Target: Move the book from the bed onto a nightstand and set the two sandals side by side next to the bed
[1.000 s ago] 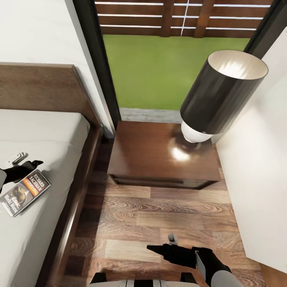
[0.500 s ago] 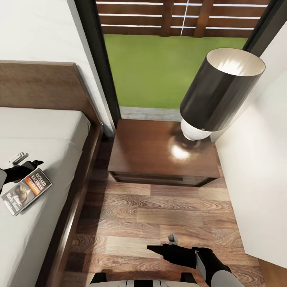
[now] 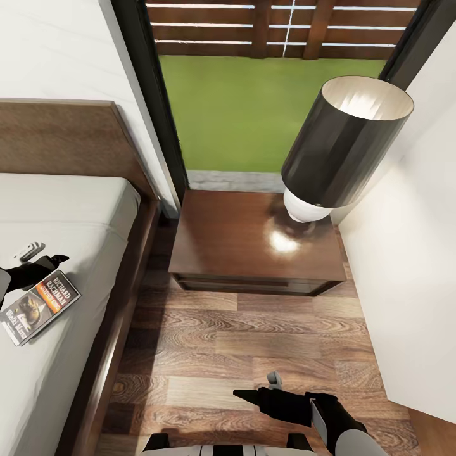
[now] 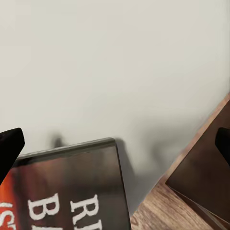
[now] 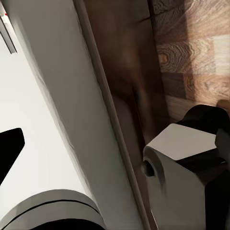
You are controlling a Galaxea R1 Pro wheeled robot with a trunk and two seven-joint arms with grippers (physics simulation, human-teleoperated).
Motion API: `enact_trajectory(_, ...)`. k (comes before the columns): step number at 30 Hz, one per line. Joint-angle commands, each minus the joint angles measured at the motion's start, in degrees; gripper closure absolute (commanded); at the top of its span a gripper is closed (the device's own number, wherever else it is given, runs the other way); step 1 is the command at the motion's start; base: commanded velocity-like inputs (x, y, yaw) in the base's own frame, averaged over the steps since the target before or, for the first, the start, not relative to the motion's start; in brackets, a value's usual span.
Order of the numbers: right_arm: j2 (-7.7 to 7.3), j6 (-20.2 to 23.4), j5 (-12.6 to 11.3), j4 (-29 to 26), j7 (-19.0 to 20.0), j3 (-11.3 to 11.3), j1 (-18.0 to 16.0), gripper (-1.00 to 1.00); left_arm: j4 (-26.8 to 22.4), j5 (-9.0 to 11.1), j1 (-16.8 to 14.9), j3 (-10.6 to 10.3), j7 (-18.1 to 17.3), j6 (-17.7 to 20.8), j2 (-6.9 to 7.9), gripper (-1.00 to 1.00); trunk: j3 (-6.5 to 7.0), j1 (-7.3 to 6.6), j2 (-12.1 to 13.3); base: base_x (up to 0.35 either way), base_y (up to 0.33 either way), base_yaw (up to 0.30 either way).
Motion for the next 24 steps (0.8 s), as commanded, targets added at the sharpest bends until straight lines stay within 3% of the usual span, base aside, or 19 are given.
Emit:
enact_trajectory(1, 0.07, 0.6, 0.5, -0.1, 0.3, -0.5, 0.0, -1.00, 0.0, 0.0, 0.0, 0.3, -0.2, 0.4, -0.02, -1.00, -0.03, 0.00, 0.0, 0.000, 0.000, -0.001)
enact_trajectory(11, 0.07, 0.6, 0.5, -0.1, 0.3, -0.5, 0.0, -1.00, 0.0, 0.0, 0.0, 0.3, -0.2, 0.4, -0.02, -1.00, -0.03, 0.00, 0.0, -0.104, 0.000, 0.000)
enact_trajectory(24, 0.07, 0.6, 0.5, -0.1, 0.3, -0.5, 0.0, -1.00, 0.0, 0.0, 0.0, 0.3, -0.2, 0.4, -0.02, -1.00, -0.03, 0.00, 0.0, -0.007, 0.000, 0.000)
